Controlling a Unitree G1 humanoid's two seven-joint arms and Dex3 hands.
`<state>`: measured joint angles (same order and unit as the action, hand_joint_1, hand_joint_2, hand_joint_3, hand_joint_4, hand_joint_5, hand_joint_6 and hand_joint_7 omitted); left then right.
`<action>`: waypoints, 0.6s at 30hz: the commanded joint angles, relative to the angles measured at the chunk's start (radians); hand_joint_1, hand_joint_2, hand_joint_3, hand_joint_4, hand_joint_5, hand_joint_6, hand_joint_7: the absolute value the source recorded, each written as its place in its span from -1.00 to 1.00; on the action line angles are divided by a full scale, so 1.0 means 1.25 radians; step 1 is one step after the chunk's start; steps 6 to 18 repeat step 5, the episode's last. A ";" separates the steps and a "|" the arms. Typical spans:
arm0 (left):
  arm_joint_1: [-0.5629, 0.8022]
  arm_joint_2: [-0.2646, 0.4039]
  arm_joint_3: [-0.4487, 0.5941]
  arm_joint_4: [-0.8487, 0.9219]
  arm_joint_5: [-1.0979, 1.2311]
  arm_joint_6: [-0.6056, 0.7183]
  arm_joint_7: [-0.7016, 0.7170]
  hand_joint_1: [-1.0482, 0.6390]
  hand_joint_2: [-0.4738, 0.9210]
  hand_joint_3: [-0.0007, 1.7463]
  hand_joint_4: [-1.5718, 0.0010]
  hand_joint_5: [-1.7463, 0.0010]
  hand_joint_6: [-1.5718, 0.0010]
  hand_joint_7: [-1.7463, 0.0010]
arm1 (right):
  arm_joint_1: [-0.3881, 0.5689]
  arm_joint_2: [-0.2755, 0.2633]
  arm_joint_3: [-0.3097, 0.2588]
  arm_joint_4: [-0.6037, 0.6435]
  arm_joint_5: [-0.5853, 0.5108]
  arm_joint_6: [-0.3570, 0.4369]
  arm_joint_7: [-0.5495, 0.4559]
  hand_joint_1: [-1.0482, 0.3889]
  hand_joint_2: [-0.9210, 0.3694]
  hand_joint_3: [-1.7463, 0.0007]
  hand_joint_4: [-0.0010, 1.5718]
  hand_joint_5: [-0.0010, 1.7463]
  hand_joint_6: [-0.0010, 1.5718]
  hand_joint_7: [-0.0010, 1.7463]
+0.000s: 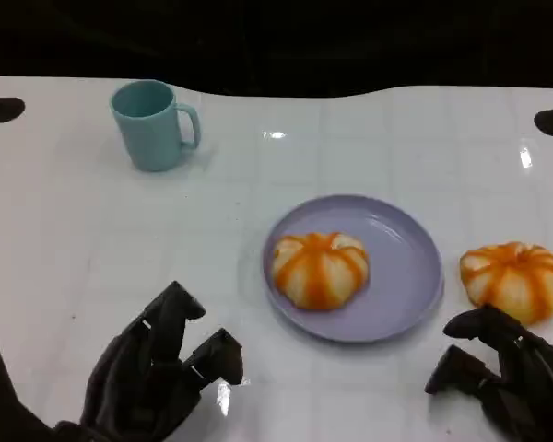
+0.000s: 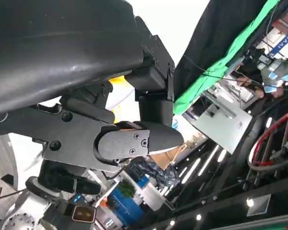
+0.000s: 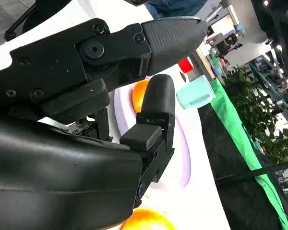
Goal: Grasp the bread from the table and place it into the plate.
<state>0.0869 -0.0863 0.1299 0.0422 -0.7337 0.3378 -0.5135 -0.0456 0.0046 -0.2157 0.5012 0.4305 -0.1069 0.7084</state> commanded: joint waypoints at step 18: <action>-0.014 0.007 0.005 0.021 0.008 -0.012 -0.021 -0.41 1.00 -0.60 -0.01 -1.00 0.22 -0.92 | 0.000 -0.011 -0.005 0.006 -0.001 -0.014 -0.006 -0.28 -1.00 0.75 -0.13 0.73 -0.19 0.34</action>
